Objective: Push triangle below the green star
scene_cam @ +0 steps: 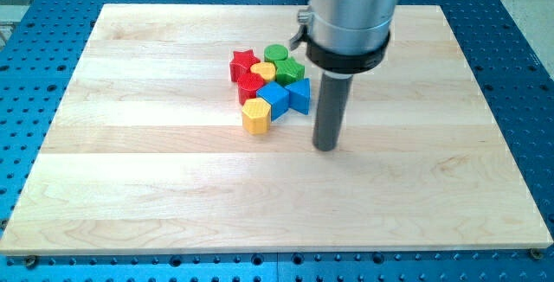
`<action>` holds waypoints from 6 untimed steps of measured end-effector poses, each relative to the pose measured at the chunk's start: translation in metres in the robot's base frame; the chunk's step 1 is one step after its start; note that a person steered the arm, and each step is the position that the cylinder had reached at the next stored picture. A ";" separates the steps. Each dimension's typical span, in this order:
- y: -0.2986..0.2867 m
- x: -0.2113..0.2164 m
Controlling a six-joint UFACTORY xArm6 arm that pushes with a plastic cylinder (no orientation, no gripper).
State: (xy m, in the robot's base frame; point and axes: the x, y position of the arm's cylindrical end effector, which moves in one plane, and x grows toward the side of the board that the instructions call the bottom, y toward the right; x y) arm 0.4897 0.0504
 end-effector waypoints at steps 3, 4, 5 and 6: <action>0.030 -0.036; 0.008 -0.051; -0.022 -0.052; -0.025 -0.029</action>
